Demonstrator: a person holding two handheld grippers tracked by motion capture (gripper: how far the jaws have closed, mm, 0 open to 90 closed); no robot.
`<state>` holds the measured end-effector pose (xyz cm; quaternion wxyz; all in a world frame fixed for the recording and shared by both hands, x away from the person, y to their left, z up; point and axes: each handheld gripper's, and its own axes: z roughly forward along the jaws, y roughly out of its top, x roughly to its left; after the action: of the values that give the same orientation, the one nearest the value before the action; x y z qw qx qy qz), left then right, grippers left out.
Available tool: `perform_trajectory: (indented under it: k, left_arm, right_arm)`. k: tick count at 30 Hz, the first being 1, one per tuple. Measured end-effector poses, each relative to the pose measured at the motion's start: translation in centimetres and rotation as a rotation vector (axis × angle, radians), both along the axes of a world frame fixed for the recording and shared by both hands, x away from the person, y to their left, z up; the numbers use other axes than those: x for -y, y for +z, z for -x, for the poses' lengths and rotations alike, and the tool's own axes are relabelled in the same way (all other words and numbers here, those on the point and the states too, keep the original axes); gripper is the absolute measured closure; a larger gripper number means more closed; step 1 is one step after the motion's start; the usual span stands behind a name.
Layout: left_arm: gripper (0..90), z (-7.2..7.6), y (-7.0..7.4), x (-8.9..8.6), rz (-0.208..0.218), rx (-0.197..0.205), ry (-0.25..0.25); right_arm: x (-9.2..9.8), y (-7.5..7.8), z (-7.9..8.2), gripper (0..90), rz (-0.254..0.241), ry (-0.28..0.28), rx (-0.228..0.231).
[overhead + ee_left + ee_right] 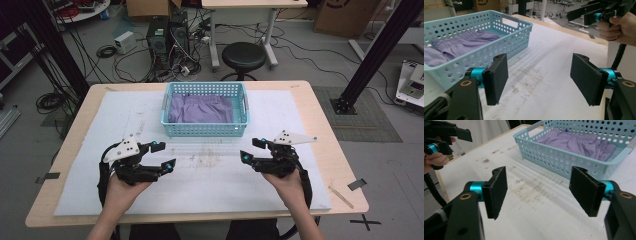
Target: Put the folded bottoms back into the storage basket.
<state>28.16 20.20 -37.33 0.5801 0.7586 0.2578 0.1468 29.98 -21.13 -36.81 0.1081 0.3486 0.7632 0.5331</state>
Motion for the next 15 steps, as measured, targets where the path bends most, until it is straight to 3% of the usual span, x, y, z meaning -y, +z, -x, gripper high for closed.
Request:
perform_trajectory:
  k: [5,15]
  left_arm:
    - [26.5,-0.14,-0.62,0.34,-0.010,-0.009,-0.003]
    - [26.5,-0.32,-1.01,0.23,-0.036,-0.029,-0.010]
  right_arm:
    - [0.37,-0.30,-0.15,22.8,0.008,0.015,0.003]
    - [0.45,-0.84,-0.46,21.8,0.011,0.024,-0.015]
